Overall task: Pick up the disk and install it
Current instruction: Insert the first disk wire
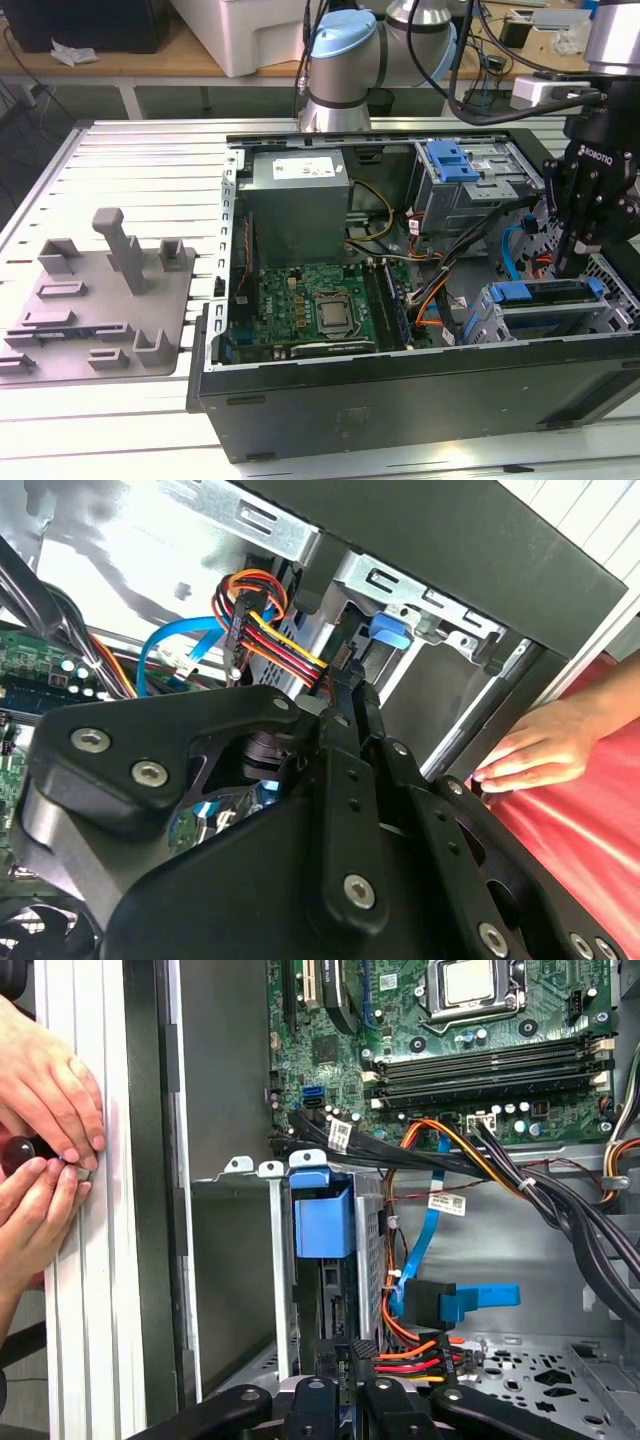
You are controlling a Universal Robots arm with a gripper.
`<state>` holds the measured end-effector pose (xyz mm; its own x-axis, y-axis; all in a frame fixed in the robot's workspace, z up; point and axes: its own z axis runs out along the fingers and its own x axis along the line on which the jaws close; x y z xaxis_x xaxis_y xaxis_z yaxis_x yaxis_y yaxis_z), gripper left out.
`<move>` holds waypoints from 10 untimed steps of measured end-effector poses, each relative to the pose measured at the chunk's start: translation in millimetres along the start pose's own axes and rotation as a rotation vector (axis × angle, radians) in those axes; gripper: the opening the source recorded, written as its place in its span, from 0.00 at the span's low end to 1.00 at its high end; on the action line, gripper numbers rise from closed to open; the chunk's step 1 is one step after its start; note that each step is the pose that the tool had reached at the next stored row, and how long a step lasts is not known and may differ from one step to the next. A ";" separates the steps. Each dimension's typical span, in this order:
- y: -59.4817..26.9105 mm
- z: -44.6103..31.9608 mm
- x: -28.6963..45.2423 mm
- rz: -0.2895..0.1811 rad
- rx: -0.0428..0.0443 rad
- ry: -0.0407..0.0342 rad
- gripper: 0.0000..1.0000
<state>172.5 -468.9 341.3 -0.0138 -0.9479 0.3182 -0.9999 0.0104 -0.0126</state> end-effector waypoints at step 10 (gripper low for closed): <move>-0.1 1.1 3.3 -0.002 0.0008 -0.0012 0.16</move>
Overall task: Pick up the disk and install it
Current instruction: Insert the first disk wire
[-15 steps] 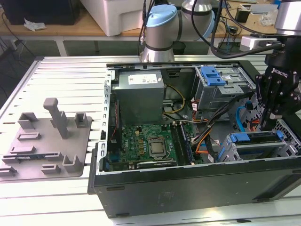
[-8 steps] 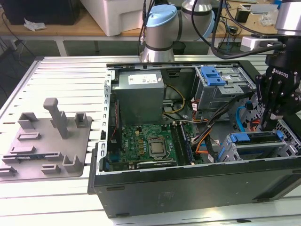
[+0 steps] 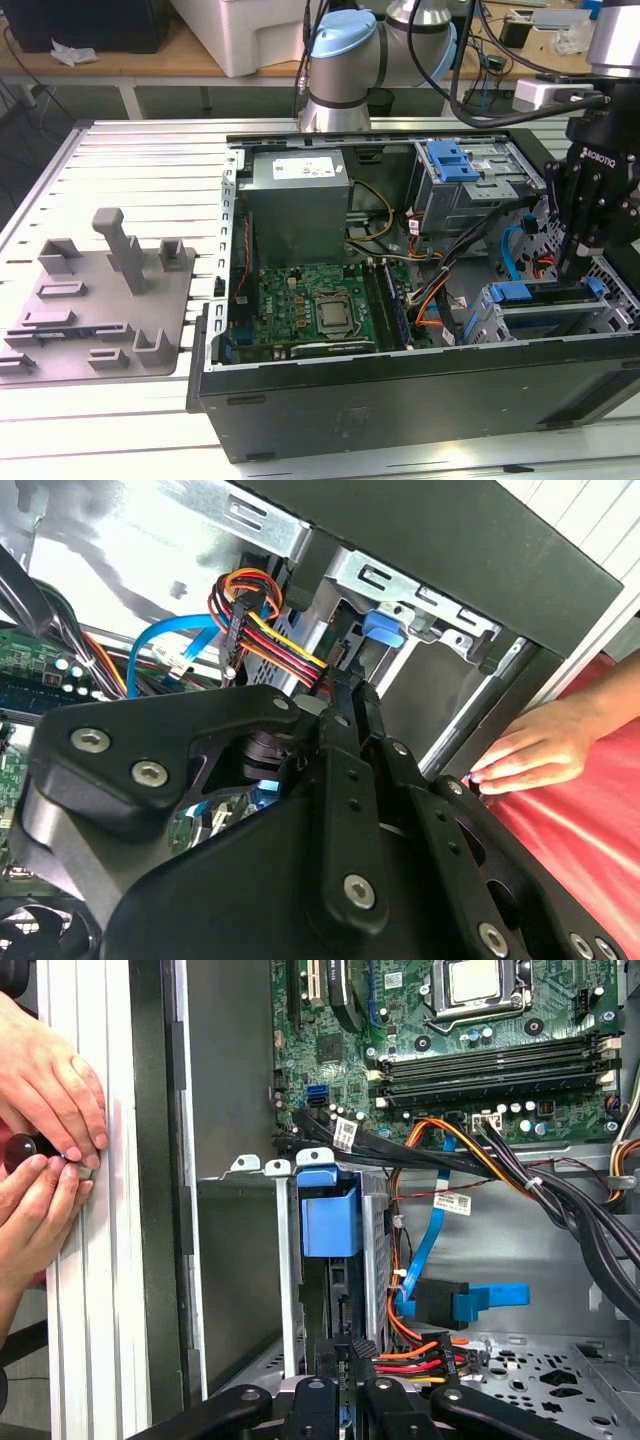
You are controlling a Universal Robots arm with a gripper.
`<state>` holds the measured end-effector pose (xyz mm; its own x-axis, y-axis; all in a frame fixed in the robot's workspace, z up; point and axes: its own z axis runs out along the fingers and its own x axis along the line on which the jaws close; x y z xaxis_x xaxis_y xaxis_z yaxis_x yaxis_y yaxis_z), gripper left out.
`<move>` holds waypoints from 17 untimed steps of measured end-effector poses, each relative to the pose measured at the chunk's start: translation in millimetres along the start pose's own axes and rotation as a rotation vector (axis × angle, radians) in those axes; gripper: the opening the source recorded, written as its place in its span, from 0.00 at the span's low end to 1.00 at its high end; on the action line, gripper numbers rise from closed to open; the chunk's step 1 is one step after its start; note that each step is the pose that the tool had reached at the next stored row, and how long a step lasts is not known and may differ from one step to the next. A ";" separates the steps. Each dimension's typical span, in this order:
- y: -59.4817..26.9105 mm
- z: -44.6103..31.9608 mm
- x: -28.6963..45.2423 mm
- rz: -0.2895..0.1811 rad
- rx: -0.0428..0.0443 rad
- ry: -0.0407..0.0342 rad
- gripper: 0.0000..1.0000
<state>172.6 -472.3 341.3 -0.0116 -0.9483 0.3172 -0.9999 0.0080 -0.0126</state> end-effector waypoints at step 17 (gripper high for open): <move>0.0 1.6 4.5 -0.005 0.0012 -0.0765 0.16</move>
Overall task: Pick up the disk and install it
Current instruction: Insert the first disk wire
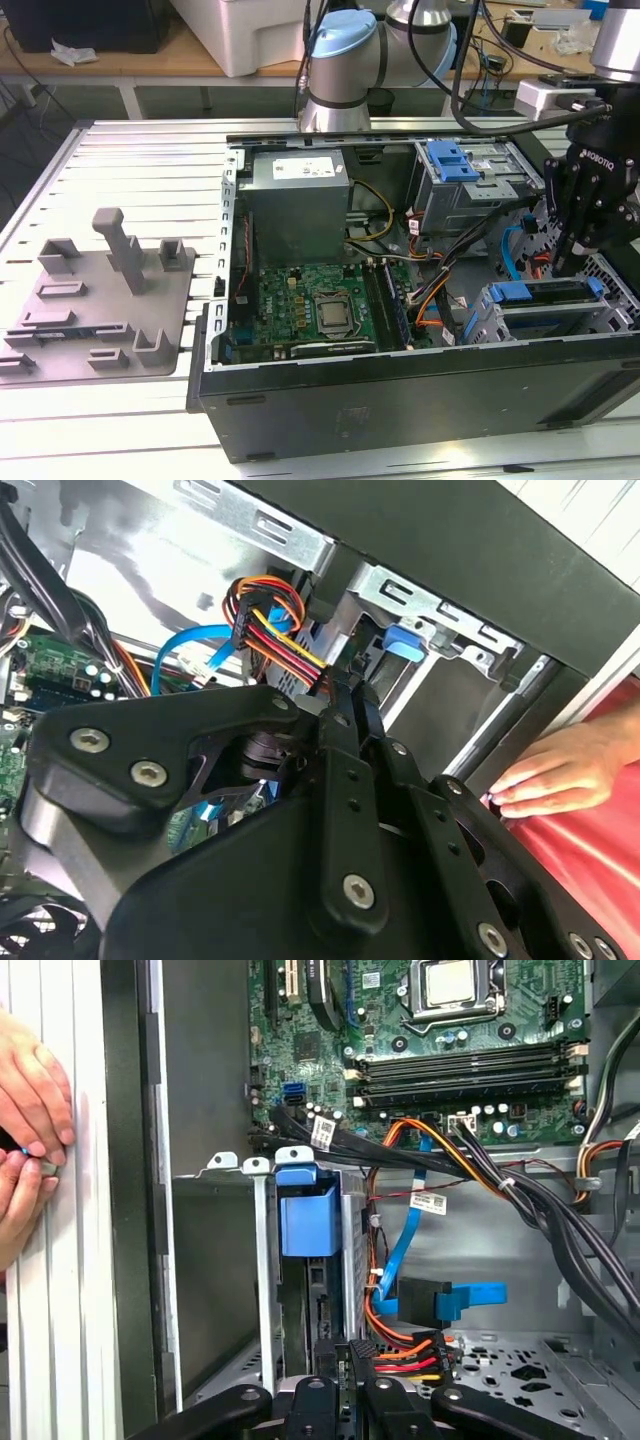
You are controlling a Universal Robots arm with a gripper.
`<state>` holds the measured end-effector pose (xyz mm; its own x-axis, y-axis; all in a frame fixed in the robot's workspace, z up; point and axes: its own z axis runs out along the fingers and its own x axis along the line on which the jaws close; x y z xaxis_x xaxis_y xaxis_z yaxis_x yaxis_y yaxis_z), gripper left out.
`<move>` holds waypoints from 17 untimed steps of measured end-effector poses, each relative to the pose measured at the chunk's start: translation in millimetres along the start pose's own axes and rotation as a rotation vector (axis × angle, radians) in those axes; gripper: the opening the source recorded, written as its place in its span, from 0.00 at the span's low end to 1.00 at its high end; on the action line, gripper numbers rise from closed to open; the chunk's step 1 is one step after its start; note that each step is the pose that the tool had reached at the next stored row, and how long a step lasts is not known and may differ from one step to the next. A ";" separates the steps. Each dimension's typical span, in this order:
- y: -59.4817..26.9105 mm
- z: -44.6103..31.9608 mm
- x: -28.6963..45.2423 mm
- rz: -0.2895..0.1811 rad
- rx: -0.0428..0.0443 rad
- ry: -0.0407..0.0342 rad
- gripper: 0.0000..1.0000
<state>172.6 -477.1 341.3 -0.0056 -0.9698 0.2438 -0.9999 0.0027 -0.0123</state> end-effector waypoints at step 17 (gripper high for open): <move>-0.1 -1.2 20.4 0.001 -0.0005 -0.0814 0.16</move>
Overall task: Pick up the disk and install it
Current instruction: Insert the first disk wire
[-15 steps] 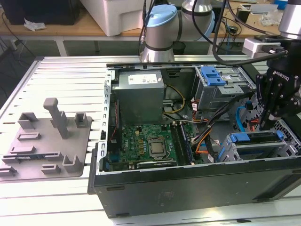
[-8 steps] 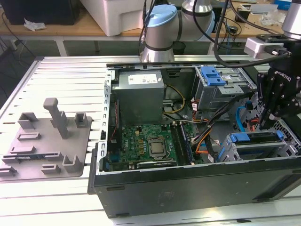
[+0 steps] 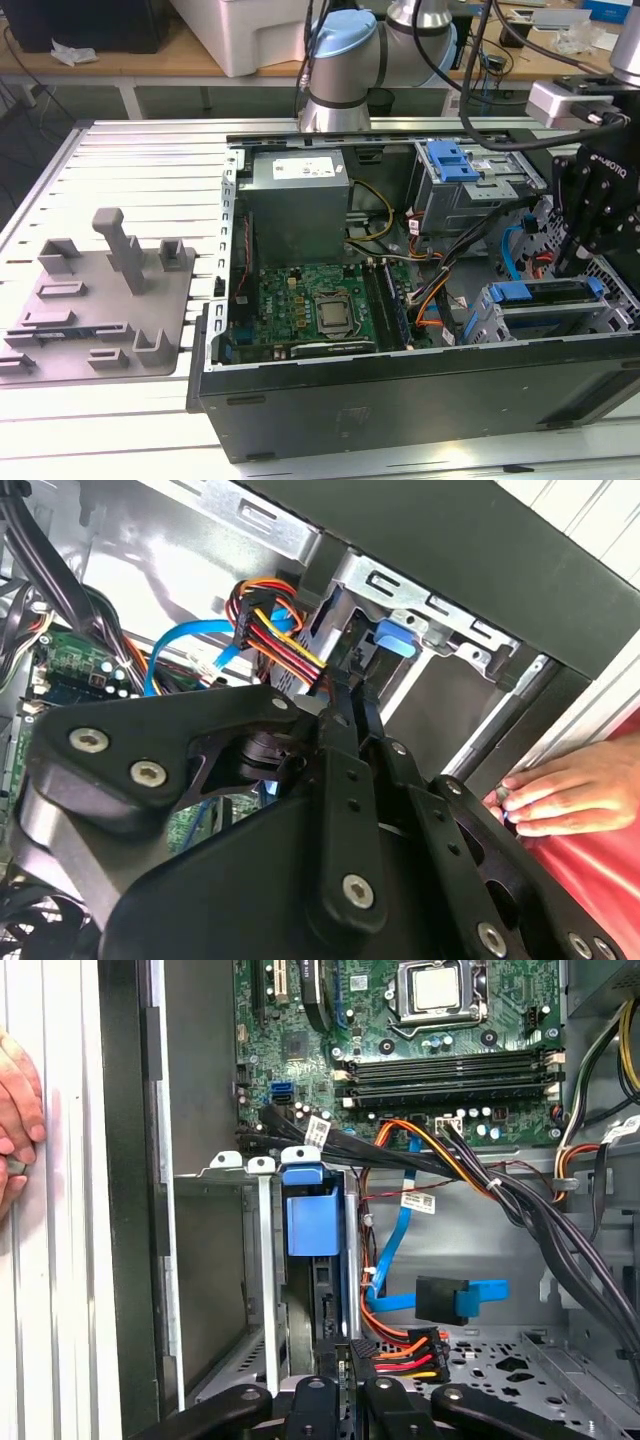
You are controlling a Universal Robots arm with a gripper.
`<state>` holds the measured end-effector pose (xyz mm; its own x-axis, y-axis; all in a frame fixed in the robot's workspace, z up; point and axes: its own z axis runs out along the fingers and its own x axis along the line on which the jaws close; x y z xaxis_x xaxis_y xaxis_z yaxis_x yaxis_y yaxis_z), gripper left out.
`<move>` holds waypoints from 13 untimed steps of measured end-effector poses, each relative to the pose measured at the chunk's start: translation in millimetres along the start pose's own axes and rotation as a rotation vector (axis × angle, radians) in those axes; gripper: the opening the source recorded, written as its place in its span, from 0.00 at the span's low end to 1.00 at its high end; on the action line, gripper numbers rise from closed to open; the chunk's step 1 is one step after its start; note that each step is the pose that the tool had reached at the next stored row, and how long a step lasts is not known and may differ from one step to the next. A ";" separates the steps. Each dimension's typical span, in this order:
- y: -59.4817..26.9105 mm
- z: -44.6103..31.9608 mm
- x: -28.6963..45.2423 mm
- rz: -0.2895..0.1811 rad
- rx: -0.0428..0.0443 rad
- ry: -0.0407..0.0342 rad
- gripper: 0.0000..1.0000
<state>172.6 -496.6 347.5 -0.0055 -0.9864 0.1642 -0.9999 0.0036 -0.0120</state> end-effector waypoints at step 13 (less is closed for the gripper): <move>0.0 0.2 1.4 0.000 0.0001 -0.0018 0.16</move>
<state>172.6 -498.0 347.5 -0.0055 -0.9867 0.1624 -0.9999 0.0036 -0.0121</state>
